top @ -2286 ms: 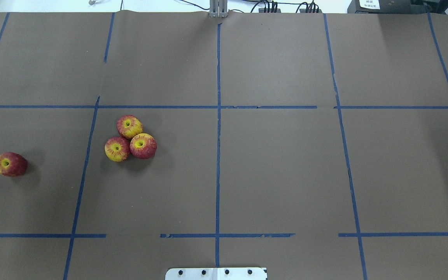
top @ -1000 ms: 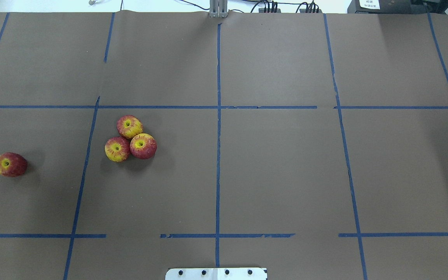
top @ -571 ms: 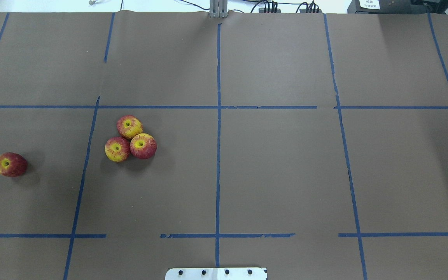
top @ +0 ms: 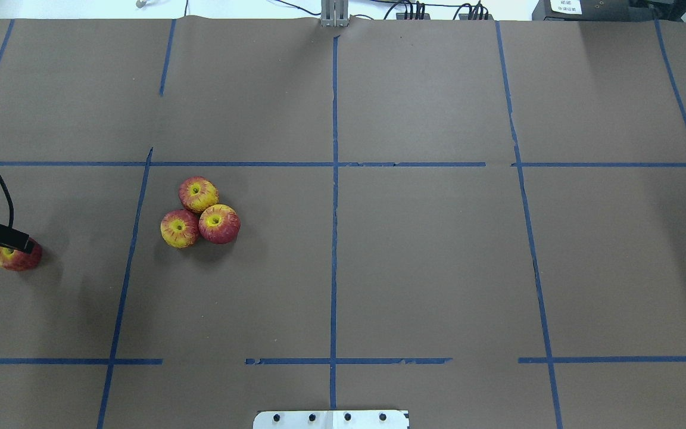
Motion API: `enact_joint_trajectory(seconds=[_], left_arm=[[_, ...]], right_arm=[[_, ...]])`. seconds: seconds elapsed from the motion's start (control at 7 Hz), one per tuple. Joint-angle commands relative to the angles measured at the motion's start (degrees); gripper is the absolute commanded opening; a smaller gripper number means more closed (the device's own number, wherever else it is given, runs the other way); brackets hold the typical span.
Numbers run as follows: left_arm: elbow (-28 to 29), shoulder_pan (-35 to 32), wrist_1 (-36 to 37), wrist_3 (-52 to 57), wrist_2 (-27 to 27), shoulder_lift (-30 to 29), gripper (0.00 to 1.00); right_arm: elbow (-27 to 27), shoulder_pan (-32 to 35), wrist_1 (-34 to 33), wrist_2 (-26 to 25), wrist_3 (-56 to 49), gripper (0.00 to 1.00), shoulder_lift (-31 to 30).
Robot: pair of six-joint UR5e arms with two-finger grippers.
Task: Stack apples
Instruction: 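Move the left gripper down over the lone red apple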
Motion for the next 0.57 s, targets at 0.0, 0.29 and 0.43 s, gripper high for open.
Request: enact_joint_trajectory(seconds=[0.0,0.29,0.43], left_arm=[[-1.3,2.8,-1.3,-2.4,5.9,2.4,1.00],[-1.3,2.9,-1.3,-2.8,6.4,2.4,1.00],[-0.9,3.1,-1.3,-2.9,6.3,2.3,1.00]], right_arm=[[0.0,0.0,0.0,0.0,0.0,1.00,0.0],[0.0,0.0,0.0,0.0,0.0,1.00,0.0],[0.0,0.0,0.0,0.0,0.0,1.00,0.0]])
